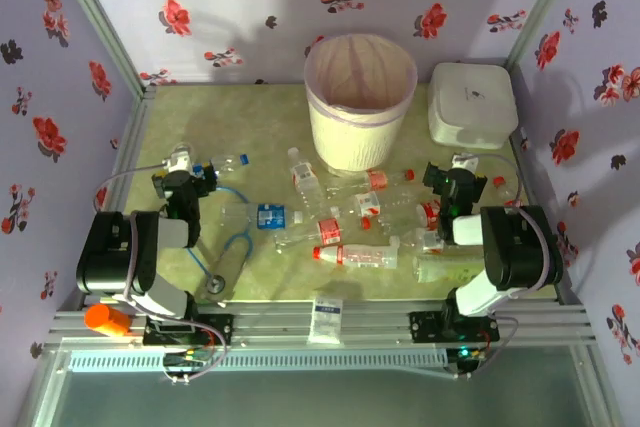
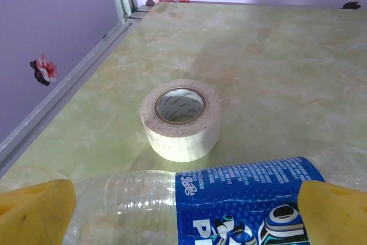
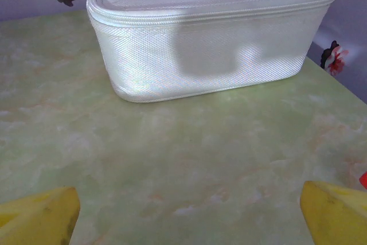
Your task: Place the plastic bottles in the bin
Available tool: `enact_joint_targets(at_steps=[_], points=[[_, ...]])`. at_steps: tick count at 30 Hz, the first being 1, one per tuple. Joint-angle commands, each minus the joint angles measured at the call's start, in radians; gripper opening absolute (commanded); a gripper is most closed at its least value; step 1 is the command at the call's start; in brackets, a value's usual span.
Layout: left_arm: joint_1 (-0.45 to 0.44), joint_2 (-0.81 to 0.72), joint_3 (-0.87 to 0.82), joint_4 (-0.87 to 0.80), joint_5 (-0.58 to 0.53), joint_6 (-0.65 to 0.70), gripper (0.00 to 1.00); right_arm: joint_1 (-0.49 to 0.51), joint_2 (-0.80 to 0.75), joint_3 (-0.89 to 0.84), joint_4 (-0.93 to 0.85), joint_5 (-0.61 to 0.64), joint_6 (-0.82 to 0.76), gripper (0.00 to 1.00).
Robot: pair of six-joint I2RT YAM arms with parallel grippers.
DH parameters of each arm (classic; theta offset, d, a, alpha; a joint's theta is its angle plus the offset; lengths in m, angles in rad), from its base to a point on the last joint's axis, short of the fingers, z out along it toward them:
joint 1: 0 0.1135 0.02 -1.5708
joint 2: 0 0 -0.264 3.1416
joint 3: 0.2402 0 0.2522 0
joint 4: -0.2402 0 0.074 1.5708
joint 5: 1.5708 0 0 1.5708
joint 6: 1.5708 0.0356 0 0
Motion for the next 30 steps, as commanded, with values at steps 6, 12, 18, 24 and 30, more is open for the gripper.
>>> enact_joint_targets(at_steps=[6,12,18,24,30], points=[[0.005,0.004,-0.003,0.028,0.000,0.020,1.00,0.002,-0.004,-0.003,0.023,-0.006,0.016,0.99],[0.006,0.003,-0.001,0.025,0.002,0.018,1.00,0.002,-0.004,-0.003,0.021,-0.010,0.017,0.99],[0.011,0.003,0.000,0.020,0.006,0.014,1.00,-0.004,-0.005,-0.001,0.017,-0.022,0.021,0.99],[0.014,0.001,0.000,0.018,0.008,0.012,1.00,-0.004,-0.004,0.000,0.015,-0.021,0.020,0.99],[0.014,0.002,0.000,0.020,0.009,0.012,1.00,-0.006,-0.006,0.000,0.015,-0.023,0.021,0.99]])
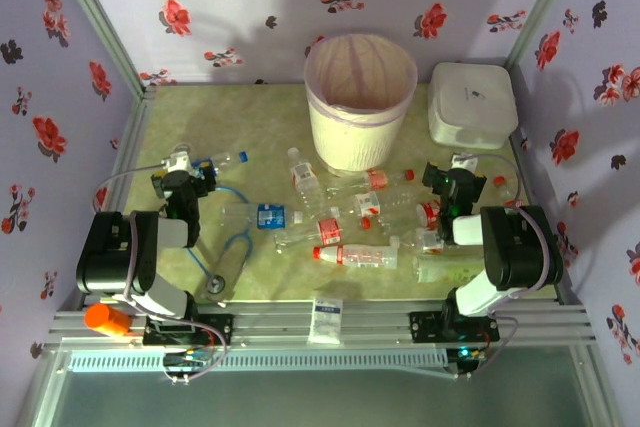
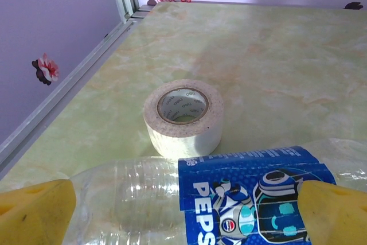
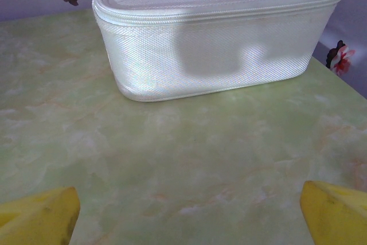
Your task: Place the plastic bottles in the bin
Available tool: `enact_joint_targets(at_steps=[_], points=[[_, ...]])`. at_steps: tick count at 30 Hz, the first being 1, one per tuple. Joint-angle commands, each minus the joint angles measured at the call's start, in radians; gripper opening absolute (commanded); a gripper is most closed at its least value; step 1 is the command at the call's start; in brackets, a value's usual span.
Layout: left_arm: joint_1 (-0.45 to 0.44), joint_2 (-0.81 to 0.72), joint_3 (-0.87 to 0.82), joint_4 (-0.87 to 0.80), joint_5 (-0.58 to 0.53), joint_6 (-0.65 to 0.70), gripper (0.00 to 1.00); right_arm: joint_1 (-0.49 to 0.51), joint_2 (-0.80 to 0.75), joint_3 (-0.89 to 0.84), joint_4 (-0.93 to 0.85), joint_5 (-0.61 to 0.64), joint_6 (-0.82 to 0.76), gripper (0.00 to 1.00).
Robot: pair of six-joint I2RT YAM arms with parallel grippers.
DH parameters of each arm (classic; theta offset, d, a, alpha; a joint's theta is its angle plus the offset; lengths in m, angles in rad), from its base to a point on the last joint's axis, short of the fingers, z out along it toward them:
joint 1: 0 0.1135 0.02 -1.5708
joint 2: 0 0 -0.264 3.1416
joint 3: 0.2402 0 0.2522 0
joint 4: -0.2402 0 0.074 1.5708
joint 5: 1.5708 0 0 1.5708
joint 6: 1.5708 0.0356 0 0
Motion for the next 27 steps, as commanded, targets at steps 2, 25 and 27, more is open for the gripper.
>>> enact_joint_targets(at_steps=[2,25,27], points=[[0.007,-0.001,-0.003,0.027,0.004,0.017,1.00,-0.005,-0.017,0.005,0.007,0.010,0.026,0.99],[-0.005,-0.425,0.691,-1.311,0.159,-0.234,1.00,-0.308,-0.186,0.520,-1.357,0.301,0.067,0.99],[-0.005,-0.418,0.712,-1.340,0.163,-0.229,1.00,-0.358,-0.143,0.529,-1.356,0.226,0.061,0.99]])
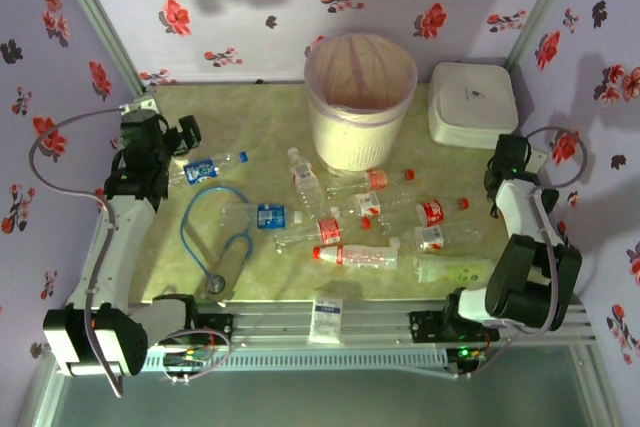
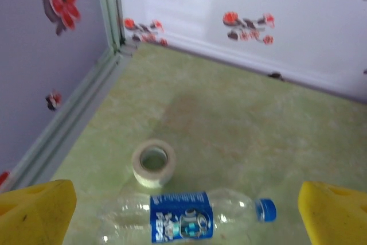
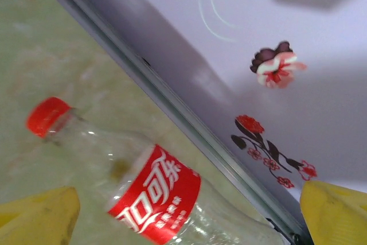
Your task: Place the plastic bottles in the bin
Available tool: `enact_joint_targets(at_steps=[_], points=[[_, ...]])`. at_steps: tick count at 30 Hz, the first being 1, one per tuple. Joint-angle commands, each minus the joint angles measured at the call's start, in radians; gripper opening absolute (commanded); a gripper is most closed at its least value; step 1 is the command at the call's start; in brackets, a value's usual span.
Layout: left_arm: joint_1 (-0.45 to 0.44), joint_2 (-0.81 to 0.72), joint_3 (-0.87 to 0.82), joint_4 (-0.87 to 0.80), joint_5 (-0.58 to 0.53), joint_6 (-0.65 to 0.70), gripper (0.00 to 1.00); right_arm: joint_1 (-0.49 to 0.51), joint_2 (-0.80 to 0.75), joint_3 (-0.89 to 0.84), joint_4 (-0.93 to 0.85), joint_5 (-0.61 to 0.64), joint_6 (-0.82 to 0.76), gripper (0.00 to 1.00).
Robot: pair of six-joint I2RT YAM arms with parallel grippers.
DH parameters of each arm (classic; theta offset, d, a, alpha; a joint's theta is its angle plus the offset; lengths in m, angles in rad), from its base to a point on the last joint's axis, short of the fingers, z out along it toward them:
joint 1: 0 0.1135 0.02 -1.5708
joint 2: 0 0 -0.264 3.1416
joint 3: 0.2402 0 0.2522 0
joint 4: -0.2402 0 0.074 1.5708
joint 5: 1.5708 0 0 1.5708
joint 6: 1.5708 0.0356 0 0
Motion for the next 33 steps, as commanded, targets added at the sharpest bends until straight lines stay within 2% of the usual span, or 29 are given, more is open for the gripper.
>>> enact_joint_targets(at_steps=[1,3,8,19,22,28,33], points=[[-0.002,0.014,0.057,-0.124,0.053,-0.018,1.00,-0.060,0.064,0.026,-0.043,-0.126,-0.010,0.99],[-0.002,0.019,0.074,-0.146,0.053,-0.018,1.00,-0.097,0.108,0.048,-0.057,-0.198,-0.017,0.99],[-0.002,0.043,0.111,-0.178,0.088,-0.049,1.00,-0.156,0.184,0.086,-0.034,-0.251,-0.020,0.99],[-0.002,0.053,0.116,-0.204,0.105,-0.098,1.00,-0.177,0.352,0.138,-0.048,-0.397,-0.017,0.99],[-0.002,0.053,0.122,-0.199,0.105,-0.100,1.00,-0.177,0.345,0.131,-0.051,-0.416,-0.011,0.94],[-0.002,0.074,0.156,-0.202,0.116,-0.078,1.00,-0.177,0.331,0.150,-0.098,-0.427,-0.013,0.74],[-0.001,0.122,0.243,-0.245,0.121,-0.005,1.00,-0.174,0.243,0.153,-0.129,-0.421,0.022,0.58]])
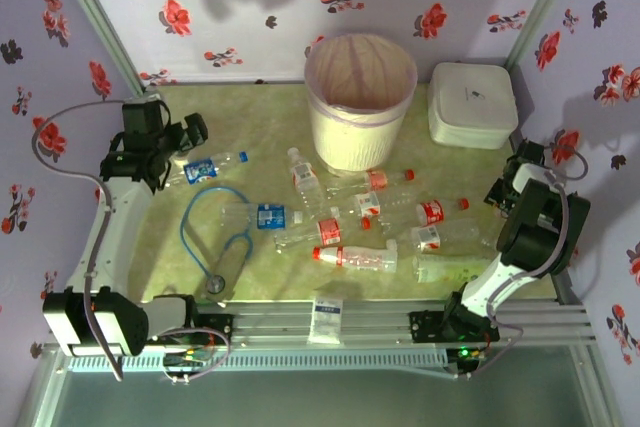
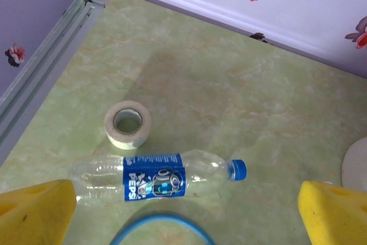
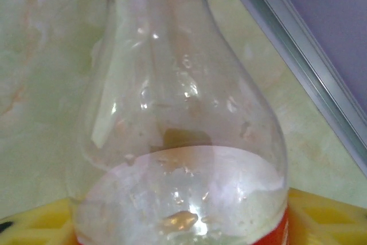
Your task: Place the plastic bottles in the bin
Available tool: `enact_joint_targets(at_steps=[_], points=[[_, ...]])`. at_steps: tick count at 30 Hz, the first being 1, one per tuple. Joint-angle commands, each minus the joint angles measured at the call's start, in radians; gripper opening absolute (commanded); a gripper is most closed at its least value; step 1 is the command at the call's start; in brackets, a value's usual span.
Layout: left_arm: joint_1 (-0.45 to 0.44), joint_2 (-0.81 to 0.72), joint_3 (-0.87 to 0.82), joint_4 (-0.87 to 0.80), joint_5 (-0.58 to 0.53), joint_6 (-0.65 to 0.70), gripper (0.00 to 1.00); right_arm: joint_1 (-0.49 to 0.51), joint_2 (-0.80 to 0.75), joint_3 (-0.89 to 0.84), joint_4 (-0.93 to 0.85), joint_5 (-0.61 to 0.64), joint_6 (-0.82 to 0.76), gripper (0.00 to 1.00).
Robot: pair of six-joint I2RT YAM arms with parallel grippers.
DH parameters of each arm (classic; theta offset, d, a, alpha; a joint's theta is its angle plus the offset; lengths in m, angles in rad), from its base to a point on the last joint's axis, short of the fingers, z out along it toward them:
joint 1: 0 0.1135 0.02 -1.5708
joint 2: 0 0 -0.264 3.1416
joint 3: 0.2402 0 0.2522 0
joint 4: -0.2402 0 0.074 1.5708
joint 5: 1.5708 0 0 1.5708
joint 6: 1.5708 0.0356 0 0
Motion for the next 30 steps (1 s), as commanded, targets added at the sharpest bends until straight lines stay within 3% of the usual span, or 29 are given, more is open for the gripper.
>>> enact_joint_targets(at_steps=[1,9,13,18,24,30], points=[[0.001,0.030,0.090,-0.040,0.022,0.077,1.00,-0.003,-0.107,0.026,-0.045,-0.010,0.045,0.55],[0.008,0.118,0.176,-0.065,0.065,0.145,1.00,0.084,-0.337,0.052,-0.153,-0.040,0.094,0.53],[0.008,0.165,0.163,-0.045,0.114,0.108,1.00,0.145,-0.480,0.072,-0.199,-0.285,0.160,0.51],[0.008,0.228,0.209,-0.103,0.124,0.049,1.00,0.287,-0.575,0.208,-0.214,-0.376,0.246,0.49],[0.007,0.267,0.144,-0.050,0.186,-0.056,1.00,0.483,-0.537,0.461,-0.140,-0.399,0.302,0.48],[0.004,0.331,0.148,-0.065,0.210,-0.037,1.00,0.572,-0.389,0.692,-0.044,-0.432,0.343,0.48]])
